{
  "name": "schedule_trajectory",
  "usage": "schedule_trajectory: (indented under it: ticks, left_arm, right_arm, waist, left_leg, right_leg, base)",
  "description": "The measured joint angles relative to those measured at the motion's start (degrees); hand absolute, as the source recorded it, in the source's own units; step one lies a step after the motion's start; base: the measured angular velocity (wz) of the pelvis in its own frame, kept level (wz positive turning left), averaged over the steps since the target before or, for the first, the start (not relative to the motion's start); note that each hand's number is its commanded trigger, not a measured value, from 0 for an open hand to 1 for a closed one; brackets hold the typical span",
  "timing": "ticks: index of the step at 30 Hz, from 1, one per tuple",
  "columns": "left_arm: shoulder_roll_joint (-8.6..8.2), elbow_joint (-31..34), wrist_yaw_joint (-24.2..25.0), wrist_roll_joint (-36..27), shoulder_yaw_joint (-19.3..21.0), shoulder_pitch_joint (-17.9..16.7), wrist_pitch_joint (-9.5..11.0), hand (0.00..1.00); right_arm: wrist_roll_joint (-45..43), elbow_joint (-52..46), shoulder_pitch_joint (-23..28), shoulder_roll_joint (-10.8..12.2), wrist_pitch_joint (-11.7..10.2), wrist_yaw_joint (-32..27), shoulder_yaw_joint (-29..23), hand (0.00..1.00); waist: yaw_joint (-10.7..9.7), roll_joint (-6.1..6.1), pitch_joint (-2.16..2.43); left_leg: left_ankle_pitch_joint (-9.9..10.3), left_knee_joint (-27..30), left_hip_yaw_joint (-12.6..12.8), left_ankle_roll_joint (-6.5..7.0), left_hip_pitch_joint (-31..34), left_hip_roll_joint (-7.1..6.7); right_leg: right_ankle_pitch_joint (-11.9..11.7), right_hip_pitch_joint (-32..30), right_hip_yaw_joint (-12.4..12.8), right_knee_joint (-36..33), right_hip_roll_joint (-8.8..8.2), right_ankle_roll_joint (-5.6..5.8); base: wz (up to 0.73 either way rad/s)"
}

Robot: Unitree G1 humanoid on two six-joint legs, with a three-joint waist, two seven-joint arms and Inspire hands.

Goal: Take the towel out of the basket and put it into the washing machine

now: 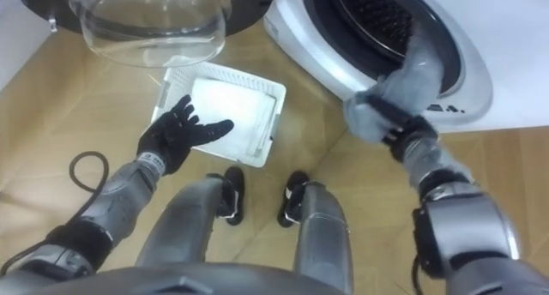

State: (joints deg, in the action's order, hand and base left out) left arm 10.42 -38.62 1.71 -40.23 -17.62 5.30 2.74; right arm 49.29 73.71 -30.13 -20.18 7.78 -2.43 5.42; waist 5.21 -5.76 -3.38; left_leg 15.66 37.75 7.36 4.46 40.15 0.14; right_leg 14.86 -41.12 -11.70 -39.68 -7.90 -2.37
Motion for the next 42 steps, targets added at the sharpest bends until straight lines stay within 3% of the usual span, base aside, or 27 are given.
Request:
schedule_trajectory:
  ticks: [2,3,4,7,8,10,12,16,19,22,24,30,37,42]
  left_arm:
    - [0.4,1.68,-0.27,0.79,0.03,-1.02,-0.34,0.0]
    - [0.54,1.88,-0.32,1.14,-0.12,-1.26,-0.35,0.0]
    - [0.54,1.94,-0.43,1.16,-0.12,-1.35,-0.35,0.0]
    - [1.23,3.97,-1.27,1.32,0.01,-2.12,-0.26,0.0]
    - [1.77,4.85,-1.44,1.72,0.19,-2.35,-0.24,0.0]
    - [1.53,5.53,-1.57,2.38,0.69,-2.61,-0.24,0.0]
    - [1.0,5.57,-1.54,4.07,2.2,-2.61,-0.24,0.0]
    - [-0.47,5.82,-1.52,6.79,4.26,-2.76,-0.19,0.0]
    - [-0.66,5.82,-1.57,7.96,4.42,-2.48,-0.2,0.0]
    - [-0.46,5.82,-1.96,8.34,4.32,-2.5,-0.21,0.0]
    - [-0.53,6.09,-2.39,8.35,3.76,-2.09,-0.21,0.0]
    - [-0.77,6.09,-2.59,8.32,2.55,-0.77,-0.21,0.0]
    - [-0.63,5.86,-2.72,8.43,0.97,1.24,-0.28,0.0]
    - [-0.66,2.44,-2.74,8.38,-0.27,2.29,-0.37,0.0]
  right_arm:
    - [0.54,-0.28,-1.63,-0.13,0.09,-1.3,-0.16,1.0]
    - [1.6,-0.38,-2.94,-0.19,0.23,-2.2,-0.16,0.03]
    - [2.56,-0.56,-3.64,-0.29,0.32,-2.71,-0.17,0.0]
    - [6.47,-1.54,-7.2,-1.79,1.9,-5.27,-0.62,0.0]
    - [8.19,-2.1,-8.34,-1.83,4.6,-6.69,-1.74,0.0]
    - [11.22,-3.44,-9.33,-1.83,5.93,-8.95,-3.05,0.0]
    - [17.85,-7.31,-10.38,-1.84,8.44,-12.26,-5.03,0.0]
    - [22.61,-6.86,-11.78,-1.84,9.03,-15.75,-7.62,0.0]
    - [23.83,-6.86,-11.82,-2.36,7.98,-17.5,-9.09,0.0]
    - [24.91,-6.86,-11.81,-2.69,5.1,-17.44,-9.11,0.0]
    - [25.17,-6.86,-11.81,-2.71,3.46,-17.51,-9.11,0.0]
    - [26.3,-6.31,-11.71,-2.73,0.63,-17.69,-9.1,0.0]
    - [28.0,-4.75,-11.38,-2.73,-0.61,-16.11,-8.95,0.0]
    - [28.66,-4.75,-8.5,-2.69,-2.24,-13.9,-8.89,0.0]
  waist:
    - [-0.01,-0.5,-0.01]
    - [-0.08,-0.61,0.0]
    - [-0.11,-0.64,0.0]
    - [-0.3,-1.6,-0.07]
    - [-0.68,-2.59,-0.05]
    - [-1.06,-3.1,-0.16]
    - [-2.89,-3.21,-0.18]
    - [-3.82,-3.21,-0.21]
    - [-3.19,-3.15,-0.24]
    - [-2.98,-3.02,-0.31]
    - [-2.51,-2.56,-0.61]
    - [-1.78,-1.6,-0.6]
    - [-1.49,-0.7,-0.58]
    - [-0.13,0.47,-0.64]
  left_leg:
    - [-0.03,0.03,-0.01,0.04,0.25,-0.01]
    - [-0.03,0.03,-0.01,0.04,0.26,-0.01]
    - [-0.03,0.06,0.0,0.05,0.27,-0.02]
    - [-0.15,0.1,0.21,0.08,0.25,-0.18]
    - [-0.63,-0.26,0.37,0.12,0.35,-0.67]
    - [-0.78,-0.02,0.47,0.23,0.89,-0.94]
    - [-1.1,0.2,0.42,0.67,1.18,-1.48]
    - [-1.29,0.84,0.35,1.21,2.49,-1.98]
    - [-1.53,1.54,0.31,1.68,4.19,-1.95]
    - [-1.62,1.69,0.33,2.01,4.93,-2.0]
    - [-1.53,1.63,0.32,2.18,5.13,-2.01]
    - [-1.56,0.76,0.18,2.23,5.12,-1.96]
    - [-1.57,-0.12,-0.05,2.22,3.85,-1.91]
    - [-1.67,-2.26,-0.12,2.08,0.47,-1.88]
  right_leg:
    - [0.0,-0.2,-0.03,-0.09,-0.02,0.01]
    - [0.0,-0.18,-0.08,-0.18,-0.02,0.01]
    - [-0.01,-0.17,-0.08,-0.32,-0.02,0.02]
    - [0.0,-0.55,-0.03,-0.84,-0.35,0.05]
    - [0.1,-1.23,0.12,-1.55,-0.97,0.11]
    - [0.12,-2.01,0.3,-2.2,-1.31,0.13]
    - [0.19,-2.21,0.15,-2.74,-1.97,0.26]
    - [0.47,-2.97,-0.31,-3.26,-2.78,0.66]
    - [0.16,-4.16,-0.99,-3.3,-3.08,0.93]
    - [-0.26,-4.7,-1.1,-2.99,-2.9,1.16]
    - [-0.37,-4.8,-1.23,-2.7,-2.89,1.31]
    - [-0.71,-4.53,-1.25,-1.6,-2.55,1.47]
    - [-0.76,-2.98,-1.95,-0.89,-2.4,1.51]
    - [-1.13,0.38,-2.09,1.55,-1.94,1.73]
  base:
    - [0.02]
    - [0.0]
    - [0.0]
    - [0.01]
    - [0.07]
    - [0.08]
    - [0.1]
    - [0.15]
    - [0.05]
    - [0.0]
    - [0.0]
    - [0.01]
    - [0.02]
    - [0.0]
